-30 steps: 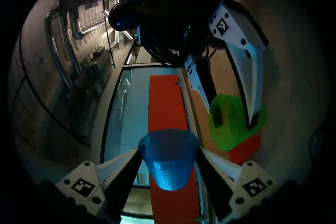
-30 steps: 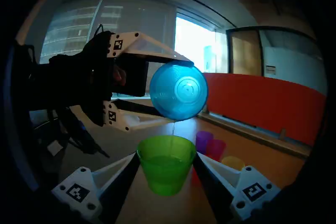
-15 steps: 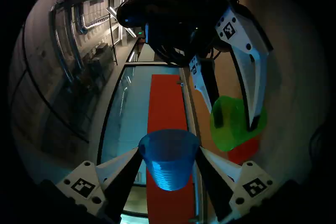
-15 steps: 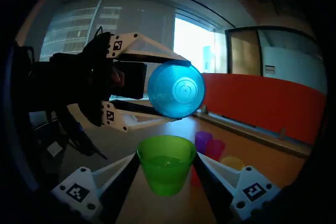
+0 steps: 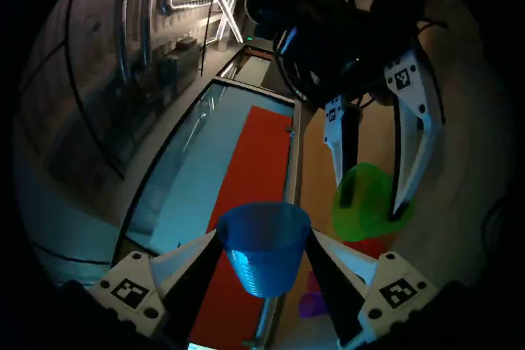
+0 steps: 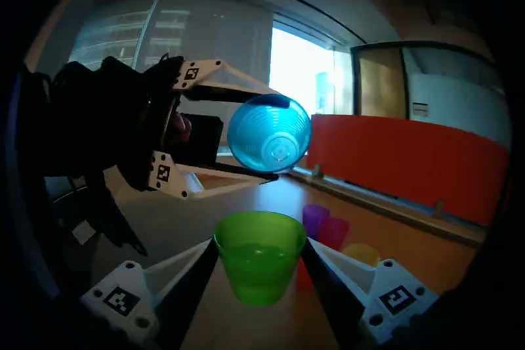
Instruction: Pour water
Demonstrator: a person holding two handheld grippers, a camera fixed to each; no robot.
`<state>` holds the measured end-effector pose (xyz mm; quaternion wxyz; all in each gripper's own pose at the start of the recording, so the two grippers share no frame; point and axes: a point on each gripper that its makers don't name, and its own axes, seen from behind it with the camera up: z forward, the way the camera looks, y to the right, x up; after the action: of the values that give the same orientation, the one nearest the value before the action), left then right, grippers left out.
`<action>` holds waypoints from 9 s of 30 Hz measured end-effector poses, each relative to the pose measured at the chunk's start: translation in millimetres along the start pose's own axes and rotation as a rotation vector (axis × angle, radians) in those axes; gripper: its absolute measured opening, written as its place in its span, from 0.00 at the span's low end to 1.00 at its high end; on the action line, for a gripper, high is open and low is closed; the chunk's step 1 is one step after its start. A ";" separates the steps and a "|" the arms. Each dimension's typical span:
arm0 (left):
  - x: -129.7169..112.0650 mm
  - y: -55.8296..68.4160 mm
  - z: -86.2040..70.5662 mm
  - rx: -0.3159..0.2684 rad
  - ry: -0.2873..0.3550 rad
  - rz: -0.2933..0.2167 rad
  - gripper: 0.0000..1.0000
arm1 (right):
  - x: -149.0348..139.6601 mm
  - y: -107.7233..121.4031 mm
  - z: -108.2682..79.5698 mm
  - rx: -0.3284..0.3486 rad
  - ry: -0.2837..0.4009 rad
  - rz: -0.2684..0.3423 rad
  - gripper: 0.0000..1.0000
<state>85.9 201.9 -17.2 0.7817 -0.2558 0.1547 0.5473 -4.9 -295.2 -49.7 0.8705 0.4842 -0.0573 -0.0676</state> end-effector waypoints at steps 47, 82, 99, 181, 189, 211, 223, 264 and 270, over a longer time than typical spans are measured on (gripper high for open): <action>-55.3 20.5 -6.2 -0.096 -0.052 -1.197 0.86 | 8.6 0.4 -1.0 0.000 0.000 0.000 0.91; -112.4 134.2 -6.2 -0.314 -0.318 -1.081 0.87 | -76.1 28.5 -11.5 0.052 -0.313 0.003 0.91; -136.5 158.9 1.1 -0.356 -0.386 -1.061 0.87 | -109.0 45.5 -4.9 0.058 -0.406 -0.005 0.91; -152.7 185.8 -18.1 -0.405 -0.496 -1.017 0.87 | -145.4 60.2 -42.5 -0.028 -0.487 0.037 0.93; -154.8 174.7 -35.8 -0.341 -0.509 -1.035 0.87 | -136.7 65.7 -64.7 -0.094 -0.457 0.049 0.93; -175.7 117.2 -72.1 -0.016 -0.506 -1.085 0.87 | -112.6 111.0 -117.2 -0.472 -0.292 0.109 0.93; -186.9 70.1 -90.9 0.233 -0.425 -1.115 0.87 | -79.8 136.2 -135.1 -0.696 -0.110 0.101 0.93; -210.7 40.6 -106.0 0.622 -0.385 -1.275 0.87 | -15.9 175.8 -219.6 -1.036 0.075 0.139 0.94; -215.2 40.0 -105.4 0.654 -0.391 -1.209 0.87 | -13.8 177.2 -225.6 -1.055 0.067 0.151 0.97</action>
<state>-23.5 -14.5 -0.7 0.9983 0.0538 -0.0009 -0.0204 29.8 -11.8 -17.8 0.9995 -0.0227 -0.0222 -0.0090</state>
